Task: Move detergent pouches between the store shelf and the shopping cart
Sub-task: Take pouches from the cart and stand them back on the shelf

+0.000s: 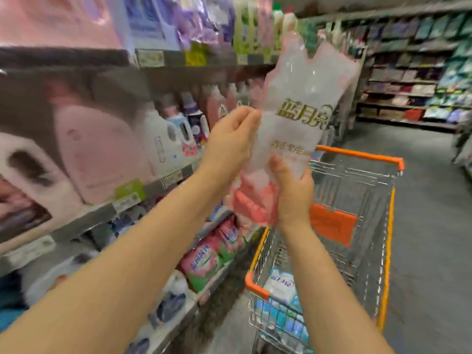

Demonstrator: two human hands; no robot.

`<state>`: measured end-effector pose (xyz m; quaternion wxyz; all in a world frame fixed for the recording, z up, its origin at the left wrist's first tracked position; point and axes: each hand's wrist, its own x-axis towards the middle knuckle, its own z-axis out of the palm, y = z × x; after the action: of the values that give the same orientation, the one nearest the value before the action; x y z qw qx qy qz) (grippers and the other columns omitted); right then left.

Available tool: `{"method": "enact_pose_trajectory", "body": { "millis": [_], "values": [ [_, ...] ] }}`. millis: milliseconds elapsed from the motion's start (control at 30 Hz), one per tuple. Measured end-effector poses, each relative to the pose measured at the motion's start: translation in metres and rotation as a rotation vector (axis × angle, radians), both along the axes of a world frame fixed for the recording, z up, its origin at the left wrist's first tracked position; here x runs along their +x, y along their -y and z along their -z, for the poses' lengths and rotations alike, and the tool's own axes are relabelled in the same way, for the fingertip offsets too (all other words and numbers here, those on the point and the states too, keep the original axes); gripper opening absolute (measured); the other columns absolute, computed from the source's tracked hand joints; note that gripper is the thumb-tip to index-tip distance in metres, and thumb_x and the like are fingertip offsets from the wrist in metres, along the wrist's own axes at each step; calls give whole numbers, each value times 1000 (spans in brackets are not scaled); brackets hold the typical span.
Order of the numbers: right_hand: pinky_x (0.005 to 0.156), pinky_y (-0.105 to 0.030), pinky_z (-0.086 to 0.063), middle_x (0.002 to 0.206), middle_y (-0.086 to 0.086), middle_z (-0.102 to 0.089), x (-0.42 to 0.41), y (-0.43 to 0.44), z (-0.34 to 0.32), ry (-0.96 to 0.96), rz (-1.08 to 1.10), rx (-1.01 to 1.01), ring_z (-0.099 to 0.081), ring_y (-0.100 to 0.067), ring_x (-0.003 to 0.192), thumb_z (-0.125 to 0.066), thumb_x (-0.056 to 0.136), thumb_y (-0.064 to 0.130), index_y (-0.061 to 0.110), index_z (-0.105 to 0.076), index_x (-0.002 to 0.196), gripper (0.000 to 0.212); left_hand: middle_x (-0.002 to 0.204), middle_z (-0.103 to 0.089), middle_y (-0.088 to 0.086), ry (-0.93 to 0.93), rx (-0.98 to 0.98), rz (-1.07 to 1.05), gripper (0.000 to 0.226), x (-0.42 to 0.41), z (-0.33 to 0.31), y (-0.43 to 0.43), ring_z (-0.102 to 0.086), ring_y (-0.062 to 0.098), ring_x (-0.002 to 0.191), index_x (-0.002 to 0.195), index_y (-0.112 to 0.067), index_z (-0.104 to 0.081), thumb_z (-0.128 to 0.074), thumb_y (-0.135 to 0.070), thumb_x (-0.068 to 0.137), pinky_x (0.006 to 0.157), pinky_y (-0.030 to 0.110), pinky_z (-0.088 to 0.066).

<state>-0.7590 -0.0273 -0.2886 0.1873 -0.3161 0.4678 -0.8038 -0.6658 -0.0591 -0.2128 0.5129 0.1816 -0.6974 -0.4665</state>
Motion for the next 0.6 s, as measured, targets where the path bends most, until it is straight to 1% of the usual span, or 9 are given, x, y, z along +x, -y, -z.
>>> {"method": "enact_pose_trajectory", "body": {
  "millis": [33, 67, 100, 200, 267, 367, 467, 533, 600],
  "values": [
    [73, -12, -50, 88, 9, -67, 18, -2, -13, 19, -50, -27, -63, 8, 74, -78, 71, 26, 7, -62, 109, 46, 69, -50, 8, 6, -32, -54, 20, 21, -11, -4, -43, 15, 65, 71, -17, -53, -49, -26, 89, 62, 27, -36],
    [66, -6, -46, 86, 10, -65, 36, -4, -26, 24, -84, -41, -60, 14, 67, -76, 76, 20, 4, -63, 110, 41, 64, -54, -3, -2, -71, -115, 22, 41, -21, -8, -47, 11, 61, 73, -20, -55, -48, -23, 93, 60, 23, -39],
    [62, -4, -44, 85, 10, -65, 55, -7, -38, 21, -118, -48, -60, 16, 65, -74, 78, 18, 4, -63, 109, 36, 64, -58, -11, -20, -95, -168, 24, 62, -30, -15, -50, 5, 62, 76, -23, -59, -46, -22, 96, 60, 21, -41],
    [70, -17, -50, 90, 9, -71, 116, -14, -70, 20, -237, -74, -67, -1, 82, -75, 77, 27, 15, -66, 105, 31, 85, -67, -14, -28, -89, -276, 21, 128, -47, -41, -62, 3, 82, 92, -29, -62, -43, -24, 98, 75, 20, -50],
    [70, -21, -54, 89, 8, -73, 161, -21, -91, 5, -299, -105, -69, -7, 83, -75, 76, 29, 18, -67, 101, 28, 100, -67, -9, 33, -104, -310, 15, 173, -51, -59, -63, 7, 97, 106, -31, -57, -47, -29, 96, 89, 26, -51],
    [73, -25, -53, 92, 5, -73, 233, -28, -116, -55, -413, -143, -70, -8, 85, -76, 73, 40, 18, -68, 102, 37, 110, -66, -9, 105, -133, -452, 33, 243, -61, -79, -63, 14, 103, 112, -47, -51, -54, -54, 81, 95, 40, -48],
    [58, -7, -45, 88, 9, -70, 307, -32, -141, -96, -504, -149, -65, 7, 70, -72, 75, 44, 17, -67, 104, 40, 110, -67, -6, 136, -140, -590, 56, 318, -81, -95, -65, 19, 101, 125, -41, -48, -57, -56, 73, 91, 41, -51],
    [48, 0, -37, 80, 14, -66, 359, -31, -158, -132, -557, -169, -58, 16, 58, -70, 78, 43, 18, -67, 100, 33, 107, -69, -3, 146, -163, -659, 49, 371, -96, -103, -66, 20, 97, 118, -45, -48, -61, -52, 70, 91, 44, -51],
    [48, 1, -36, 75, 19, -64, 412, -28, -176, -210, -578, -201, -55, 20, 55, -68, 79, 44, 22, -69, 94, 26, 106, -68, -1, 165, -197, -734, 40, 424, -114, -106, -66, 21, 96, 113, -47, -46, -64, -39, 78, 92, 45, -50]
  ]
}}
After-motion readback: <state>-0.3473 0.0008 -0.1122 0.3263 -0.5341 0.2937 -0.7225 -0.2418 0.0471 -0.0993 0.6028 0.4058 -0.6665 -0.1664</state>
